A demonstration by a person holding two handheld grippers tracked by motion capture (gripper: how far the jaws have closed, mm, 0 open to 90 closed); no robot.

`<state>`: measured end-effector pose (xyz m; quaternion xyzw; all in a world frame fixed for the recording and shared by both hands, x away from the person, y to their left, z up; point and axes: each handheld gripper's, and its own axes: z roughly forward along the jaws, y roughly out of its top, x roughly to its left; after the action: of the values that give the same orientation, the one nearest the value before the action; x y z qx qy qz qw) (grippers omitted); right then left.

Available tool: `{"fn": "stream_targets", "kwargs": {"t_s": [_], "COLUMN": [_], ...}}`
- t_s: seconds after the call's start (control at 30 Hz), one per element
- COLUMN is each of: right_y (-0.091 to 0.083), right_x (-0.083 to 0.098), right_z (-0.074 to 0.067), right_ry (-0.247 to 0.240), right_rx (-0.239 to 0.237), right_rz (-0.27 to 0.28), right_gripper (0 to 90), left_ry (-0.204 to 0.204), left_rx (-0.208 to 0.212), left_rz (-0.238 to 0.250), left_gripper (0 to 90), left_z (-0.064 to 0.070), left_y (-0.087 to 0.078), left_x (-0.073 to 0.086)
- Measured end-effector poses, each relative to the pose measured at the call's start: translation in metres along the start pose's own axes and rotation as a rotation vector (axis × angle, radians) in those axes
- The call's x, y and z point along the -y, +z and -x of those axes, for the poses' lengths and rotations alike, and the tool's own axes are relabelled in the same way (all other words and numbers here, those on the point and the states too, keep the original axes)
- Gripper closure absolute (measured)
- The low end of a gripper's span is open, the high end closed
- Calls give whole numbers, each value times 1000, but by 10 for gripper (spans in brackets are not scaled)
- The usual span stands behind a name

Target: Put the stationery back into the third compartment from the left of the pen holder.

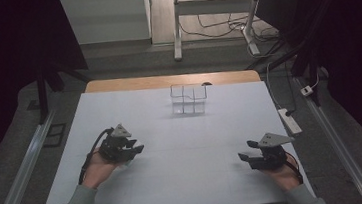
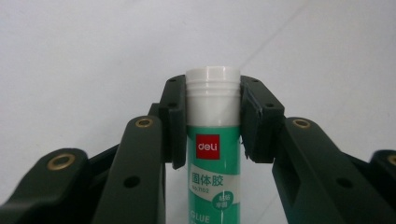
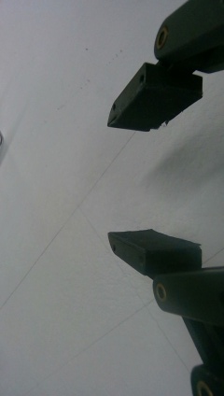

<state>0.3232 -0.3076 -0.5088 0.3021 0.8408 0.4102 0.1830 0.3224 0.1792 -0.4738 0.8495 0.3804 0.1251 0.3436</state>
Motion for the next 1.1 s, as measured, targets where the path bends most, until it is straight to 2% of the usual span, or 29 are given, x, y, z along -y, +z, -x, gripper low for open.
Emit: {"fn": "stream_targets", "kwargs": {"t_s": [0.13,0.43,0.67,0.73,0.93,1.1], "right_y": [0,0,1,1,2,3], "right_x": [0,0,-1,-1,-1,-2], "right_z": [-1,-1,-3,-3,-5,-7], "right_ry": [6,12,14,10,8,6], "right_rx": [1,-1,1,4,-2,-3], "right_rz": [2,3,4,0,2,4], "right_gripper": [368,356,352,349,346,342], "left_ry": [-7,-19,-23,-37,-10,1], "left_rx": [2,53,66,87,82,95], "left_rz": [44,148,200,222,222,243], "left_gripper": [646,646,646,645,645,645], "left_z": [0,-2,-4,-5,-3,-1], "left_y": [-3,-7,-3,0,10,18], "left_x": [-2,-13,-26,-31,-45,-59]}}
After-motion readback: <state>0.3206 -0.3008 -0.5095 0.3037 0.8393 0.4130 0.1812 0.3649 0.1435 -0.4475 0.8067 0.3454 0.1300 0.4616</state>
